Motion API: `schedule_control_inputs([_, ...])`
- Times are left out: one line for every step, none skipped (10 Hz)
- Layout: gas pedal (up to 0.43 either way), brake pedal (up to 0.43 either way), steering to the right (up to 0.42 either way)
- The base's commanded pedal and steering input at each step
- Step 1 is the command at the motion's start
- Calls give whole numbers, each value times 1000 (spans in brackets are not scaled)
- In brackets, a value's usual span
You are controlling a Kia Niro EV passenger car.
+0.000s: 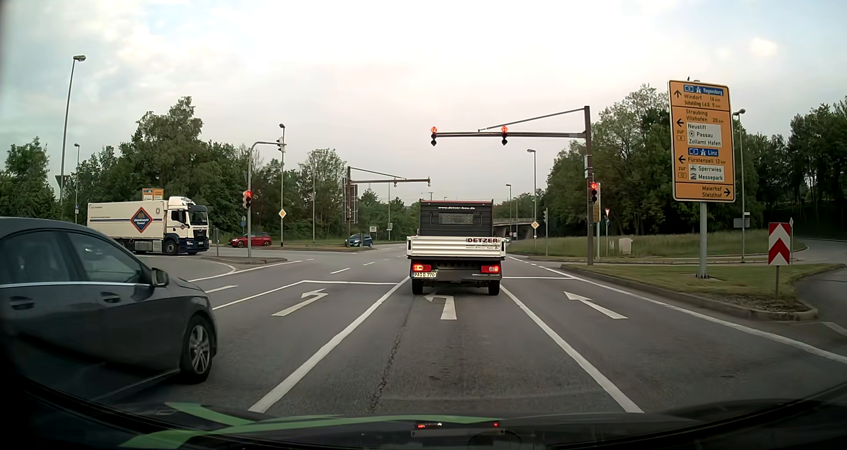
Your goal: Follow the waypoints while adhering to traffic rules and regulations
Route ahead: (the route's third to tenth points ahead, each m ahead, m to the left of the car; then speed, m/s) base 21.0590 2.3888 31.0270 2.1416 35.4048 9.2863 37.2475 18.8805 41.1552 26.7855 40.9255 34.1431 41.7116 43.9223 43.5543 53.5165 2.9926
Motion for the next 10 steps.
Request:
schedule_control_inputs([0, 201, 1])
schedule_control_inputs([0, 195, 1])
schedule_control_inputs([0, 189, 1])
schedule_control_inputs([0, 171, 1])
schedule_control_inputs([0, 159, 1])
schedule_control_inputs([0, 146, 1])
schedule_control_inputs([0, 134, 1])
schedule_control_inputs([0, 128, 1])
schedule_control_inputs([0, 128, 1])
schedule_control_inputs([0, 128, 2])
